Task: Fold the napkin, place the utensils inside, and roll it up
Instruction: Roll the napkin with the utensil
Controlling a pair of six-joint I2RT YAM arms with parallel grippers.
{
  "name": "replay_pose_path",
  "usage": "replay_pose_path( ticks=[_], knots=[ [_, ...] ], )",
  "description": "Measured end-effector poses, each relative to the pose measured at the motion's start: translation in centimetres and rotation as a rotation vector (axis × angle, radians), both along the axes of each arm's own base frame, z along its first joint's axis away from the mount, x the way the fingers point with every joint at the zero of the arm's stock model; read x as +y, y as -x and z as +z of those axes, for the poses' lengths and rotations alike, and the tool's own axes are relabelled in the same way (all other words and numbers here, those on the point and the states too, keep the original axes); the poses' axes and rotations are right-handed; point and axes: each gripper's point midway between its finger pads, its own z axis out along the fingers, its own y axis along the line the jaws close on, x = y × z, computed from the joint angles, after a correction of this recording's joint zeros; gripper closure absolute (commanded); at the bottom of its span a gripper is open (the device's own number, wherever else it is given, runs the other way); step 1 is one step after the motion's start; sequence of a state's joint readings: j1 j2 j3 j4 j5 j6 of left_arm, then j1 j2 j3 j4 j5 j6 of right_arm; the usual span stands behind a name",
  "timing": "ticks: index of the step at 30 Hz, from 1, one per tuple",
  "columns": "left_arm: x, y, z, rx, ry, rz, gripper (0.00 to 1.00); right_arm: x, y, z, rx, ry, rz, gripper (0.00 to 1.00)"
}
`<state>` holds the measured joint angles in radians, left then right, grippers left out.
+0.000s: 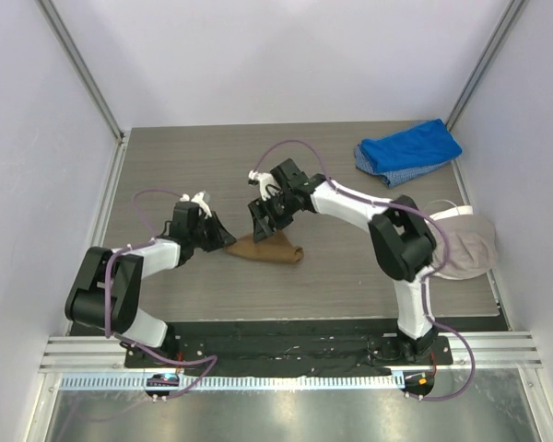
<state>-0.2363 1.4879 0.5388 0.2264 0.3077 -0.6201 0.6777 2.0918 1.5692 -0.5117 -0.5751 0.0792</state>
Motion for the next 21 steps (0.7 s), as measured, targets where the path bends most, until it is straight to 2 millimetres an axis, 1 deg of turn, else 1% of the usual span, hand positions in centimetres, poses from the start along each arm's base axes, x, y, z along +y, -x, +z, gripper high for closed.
replay_pose_path(
  ticks=[2,4,5,7,9,11,12,15,18,21],
  knots=[
    [-0.2,-0.3,0.1,0.030,-0.003,-0.003,0.95,-0.1,-0.1,2.3,-0.158,0.007,0.012,0.24],
    [-0.2,-0.5,0.1,0.059,-0.008,-0.003,0.95,0.3,0.5,4.6,-0.318,-0.003,0.036,0.22],
    [-0.3,-0.6,0.0,0.073,-0.010,-0.003,0.95,0.6,1.0,5.5,-0.388,-0.007,0.057,0.21],
    [-0.3,-0.7,-0.1,0.102,-0.015,-0.001,0.96,1.2,1.7,6.5,-0.502,-0.014,0.089,0.21],
    [-0.3,-0.7,-0.1,0.130,-0.017,0.002,0.96,1.9,2.5,6.2,-0.585,0.001,0.131,0.21],
    [-0.4,-0.7,-0.2,0.153,-0.016,0.009,0.96,2.0,3.0,4.7,-0.642,0.046,0.162,0.21],
    [-0.4,-0.7,-0.2,0.165,-0.016,0.013,0.96,1.6,3.1,3.6,-0.664,0.086,0.177,0.21],
    [-0.4,-0.7,-0.3,0.178,-0.016,0.016,0.96,0.2,3.0,0.9,-0.699,0.189,0.205,0.21],
    [-0.4,-0.7,-0.3,0.188,-0.017,0.017,0.96,-0.4,2.8,-0.1,-0.722,0.240,0.224,0.21],
    [-0.4,-0.7,-0.3,0.195,-0.016,0.017,0.97,-0.4,2.5,-0.3,-0.741,0.253,0.234,0.23]
  ],
)
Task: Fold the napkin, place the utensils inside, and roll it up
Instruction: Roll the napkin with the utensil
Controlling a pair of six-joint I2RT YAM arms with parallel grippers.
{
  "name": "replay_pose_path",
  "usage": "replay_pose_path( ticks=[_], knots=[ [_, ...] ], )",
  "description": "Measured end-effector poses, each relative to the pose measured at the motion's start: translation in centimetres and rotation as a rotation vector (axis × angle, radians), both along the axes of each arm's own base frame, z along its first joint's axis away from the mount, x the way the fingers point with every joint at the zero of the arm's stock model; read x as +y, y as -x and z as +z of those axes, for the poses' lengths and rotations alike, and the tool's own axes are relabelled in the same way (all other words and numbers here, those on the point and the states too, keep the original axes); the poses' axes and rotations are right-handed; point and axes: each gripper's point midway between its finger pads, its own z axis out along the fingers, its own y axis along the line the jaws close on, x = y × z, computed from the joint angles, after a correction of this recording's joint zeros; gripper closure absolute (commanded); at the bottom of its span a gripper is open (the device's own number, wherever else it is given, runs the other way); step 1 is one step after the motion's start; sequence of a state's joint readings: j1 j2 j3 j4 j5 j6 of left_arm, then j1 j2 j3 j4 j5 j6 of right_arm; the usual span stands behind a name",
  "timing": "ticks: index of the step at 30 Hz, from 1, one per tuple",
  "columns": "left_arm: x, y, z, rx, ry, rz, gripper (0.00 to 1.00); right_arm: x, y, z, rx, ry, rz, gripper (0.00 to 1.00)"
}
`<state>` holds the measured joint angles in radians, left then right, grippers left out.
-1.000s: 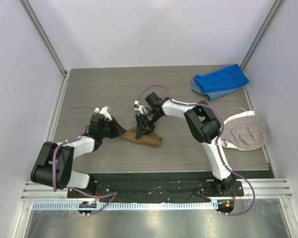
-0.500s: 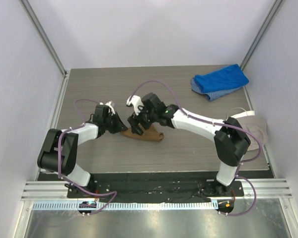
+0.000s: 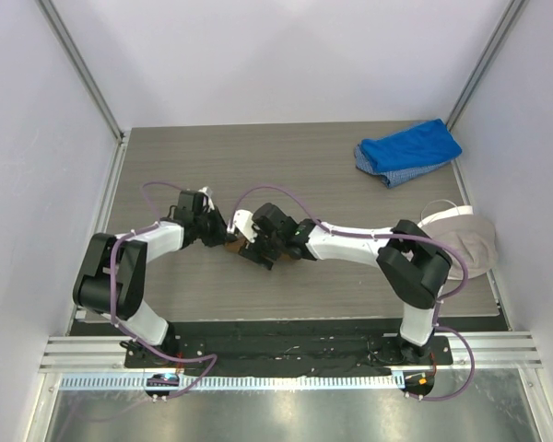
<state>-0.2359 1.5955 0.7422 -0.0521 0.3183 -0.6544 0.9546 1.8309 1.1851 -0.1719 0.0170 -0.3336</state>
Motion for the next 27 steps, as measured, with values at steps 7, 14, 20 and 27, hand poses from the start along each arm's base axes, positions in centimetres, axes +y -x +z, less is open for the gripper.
replay_pose_path(
  ticks=[7,14,20,27],
  knots=[
    [-0.2,0.0,0.0,0.008,0.005,-0.005,0.92,-0.1,-0.2,-2.3,0.022,0.051,0.001,0.58],
    [-0.2,-0.2,0.2,0.011,0.011,0.009,0.50,-0.3,0.4,-3.4,0.129,0.019,0.003,0.74],
    [0.7,-0.2,1.6,-0.034,-0.019,0.047,0.31,-0.2,1.0,-3.4,0.294,-0.091,0.000,0.76],
    [1.8,1.0,3.3,-0.130,-0.032,0.081,0.30,-0.2,1.2,-3.5,0.548,-0.239,-0.011,0.76]
  ],
)
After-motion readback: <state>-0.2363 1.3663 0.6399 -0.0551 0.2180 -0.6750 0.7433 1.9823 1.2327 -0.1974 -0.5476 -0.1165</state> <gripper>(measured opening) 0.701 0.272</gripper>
